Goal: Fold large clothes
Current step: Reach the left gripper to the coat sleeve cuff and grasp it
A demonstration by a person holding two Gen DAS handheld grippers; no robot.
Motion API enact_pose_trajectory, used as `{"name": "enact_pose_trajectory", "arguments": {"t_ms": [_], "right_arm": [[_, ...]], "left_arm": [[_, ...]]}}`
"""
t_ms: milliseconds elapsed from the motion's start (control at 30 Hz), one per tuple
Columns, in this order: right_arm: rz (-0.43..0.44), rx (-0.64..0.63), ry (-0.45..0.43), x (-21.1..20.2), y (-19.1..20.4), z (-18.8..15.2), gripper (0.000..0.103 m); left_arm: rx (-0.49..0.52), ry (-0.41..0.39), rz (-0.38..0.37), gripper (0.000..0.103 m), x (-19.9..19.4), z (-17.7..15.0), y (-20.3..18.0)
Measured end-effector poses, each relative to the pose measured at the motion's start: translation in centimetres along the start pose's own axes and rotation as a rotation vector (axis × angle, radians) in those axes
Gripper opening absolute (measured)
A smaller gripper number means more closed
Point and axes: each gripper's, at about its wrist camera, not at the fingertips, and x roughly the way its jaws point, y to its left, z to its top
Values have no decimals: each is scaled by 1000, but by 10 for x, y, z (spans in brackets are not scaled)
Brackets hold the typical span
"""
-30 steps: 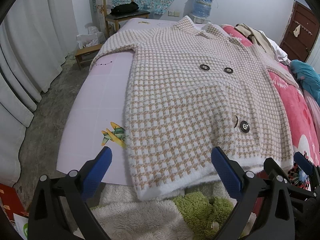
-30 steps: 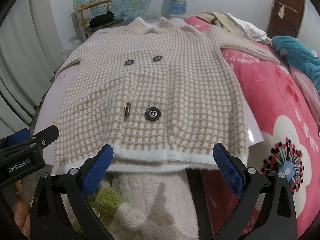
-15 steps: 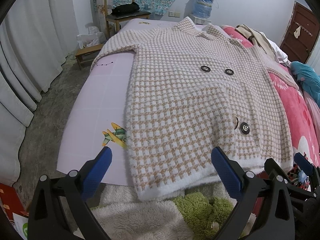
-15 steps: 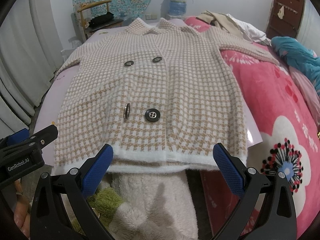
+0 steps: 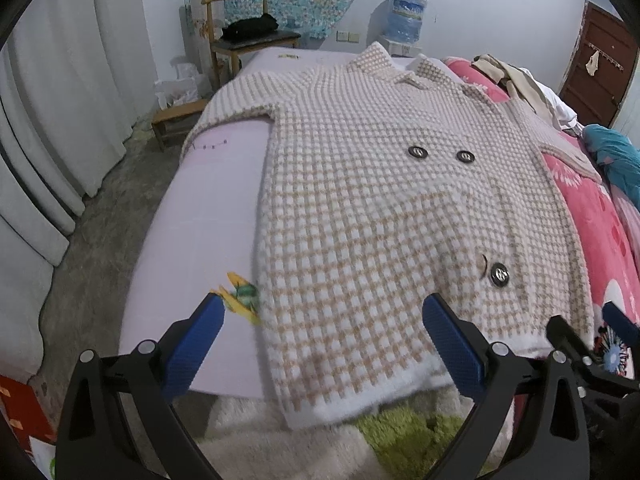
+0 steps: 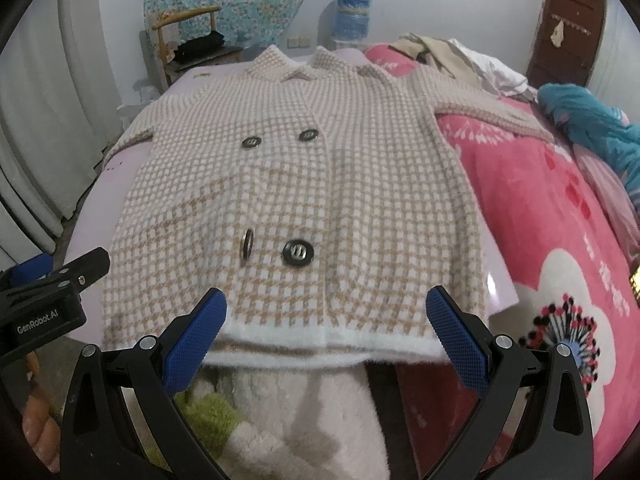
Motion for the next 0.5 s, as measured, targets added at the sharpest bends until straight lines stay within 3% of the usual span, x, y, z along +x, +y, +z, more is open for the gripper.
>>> {"name": "enact_pose_trajectory", "arguments": {"t_ms": [333,500], "right_arm": [[-23,-58,-93,17,2,39,96],[14,-69,-147,29,5,62,96]], "left_arm": [[20,-70,-37,98,19,35,11],[-15,-109,-168,98,30,58,26]]}}
